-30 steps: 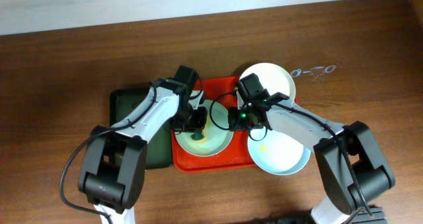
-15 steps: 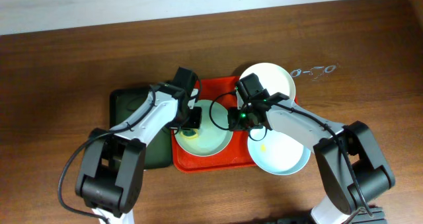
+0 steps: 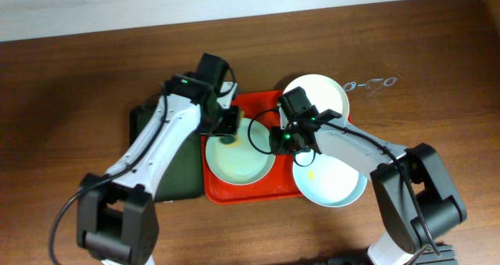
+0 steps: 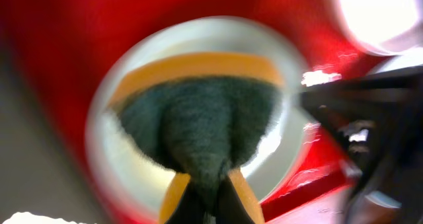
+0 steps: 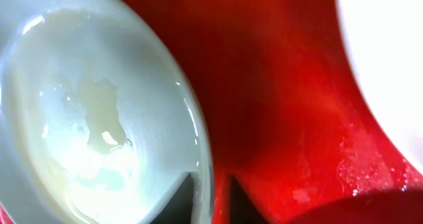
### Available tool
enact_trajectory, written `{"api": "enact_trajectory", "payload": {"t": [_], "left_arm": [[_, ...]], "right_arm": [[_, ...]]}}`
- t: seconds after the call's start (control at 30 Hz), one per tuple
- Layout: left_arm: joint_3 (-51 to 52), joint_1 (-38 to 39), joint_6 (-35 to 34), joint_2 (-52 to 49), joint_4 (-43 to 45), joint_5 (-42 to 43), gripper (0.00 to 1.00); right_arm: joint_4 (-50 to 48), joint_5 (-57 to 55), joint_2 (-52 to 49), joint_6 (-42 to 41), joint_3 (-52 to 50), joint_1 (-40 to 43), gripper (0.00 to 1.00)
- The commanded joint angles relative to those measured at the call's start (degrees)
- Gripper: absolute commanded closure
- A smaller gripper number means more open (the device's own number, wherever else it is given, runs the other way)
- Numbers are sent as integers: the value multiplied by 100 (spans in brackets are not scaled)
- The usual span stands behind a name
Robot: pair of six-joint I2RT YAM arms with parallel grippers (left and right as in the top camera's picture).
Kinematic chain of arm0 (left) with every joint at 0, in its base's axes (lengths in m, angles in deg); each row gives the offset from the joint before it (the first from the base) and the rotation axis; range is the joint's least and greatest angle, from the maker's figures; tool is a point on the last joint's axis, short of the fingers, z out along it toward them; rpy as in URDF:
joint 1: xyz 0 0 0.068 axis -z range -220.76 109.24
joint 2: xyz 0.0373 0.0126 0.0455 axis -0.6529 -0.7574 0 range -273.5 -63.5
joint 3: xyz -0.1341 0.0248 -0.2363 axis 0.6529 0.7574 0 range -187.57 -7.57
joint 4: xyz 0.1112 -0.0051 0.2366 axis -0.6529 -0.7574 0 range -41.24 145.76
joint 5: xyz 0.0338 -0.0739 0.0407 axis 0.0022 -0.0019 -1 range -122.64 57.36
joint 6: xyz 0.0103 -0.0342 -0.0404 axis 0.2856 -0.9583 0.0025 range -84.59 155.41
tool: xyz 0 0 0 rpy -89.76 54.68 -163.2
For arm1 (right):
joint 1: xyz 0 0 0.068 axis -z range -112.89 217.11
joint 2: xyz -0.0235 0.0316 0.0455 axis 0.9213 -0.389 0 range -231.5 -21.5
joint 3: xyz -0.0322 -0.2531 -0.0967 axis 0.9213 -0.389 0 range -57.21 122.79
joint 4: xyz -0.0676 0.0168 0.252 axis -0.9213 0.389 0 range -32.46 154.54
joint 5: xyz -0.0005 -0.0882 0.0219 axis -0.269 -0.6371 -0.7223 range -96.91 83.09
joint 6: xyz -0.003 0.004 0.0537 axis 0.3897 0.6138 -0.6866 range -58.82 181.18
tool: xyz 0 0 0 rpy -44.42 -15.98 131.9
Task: Clean dirty plates on tray and stack at the side
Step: 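Scrub the pale green plate with the sponge in the left gripper, then return the sponge to the green tray and retract left arm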
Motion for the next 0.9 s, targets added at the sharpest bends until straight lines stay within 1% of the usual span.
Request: {"api": "enact_trajectory", "payload": {"t": [0.0,0.03,0.07,0.13,0.23,0.3,0.37,0.5,0.63,0.67,0.7,0.73,0.77,0.87], "left_arm": [[-170,-328,92,184,-612,-1829,100],[-170,-466,92,184,-804,-1998,100],[-170,-675,92,184,-964,-1993,100],[-111,-975,92,184,-1038,-1991,100],[136,-1237,96,173,-931,-1908,100],[472,-1248,96,173,-623,-1886,100],[831,-1248,98,173,-267,-1886,100],[1862,-1248,98,173,855,-1886,100],[2009,-1248,116,173,1078,-1884,99],[2000,-1248,116,175,1093,-1884,92],[1939,-1248,116,175,1029,-1888,32],[1751,-1279,114,186,787,-1891,5],[1497,-1335,74,219,498,-1884,3],[260,-1641,-280,573,-470,-1884,5]], "right_arm": [[-15,33,-33,2,-24,-31,61],[-15,33,-33,2,-24,-31,55],[-15,33,-33,4,-24,-33,50],[-9,33,-33,2,-24,-33,46],[7,26,-33,4,-24,-31,44],[4,26,-33,4,-24,-31,44],[4,26,-33,4,-24,-31,44],[4,24,-33,4,-24,-31,44],[-2,24,-33,4,-24,-31,44],[-4,24,-33,4,-24,-31,44],[-15,24,-33,4,-24,-31,44],[-22,24,-33,4,-24,-31,44],[-35,24,-33,4,-24,-31,44],[-42,-13,-33,2,-24,-31,45]]}}
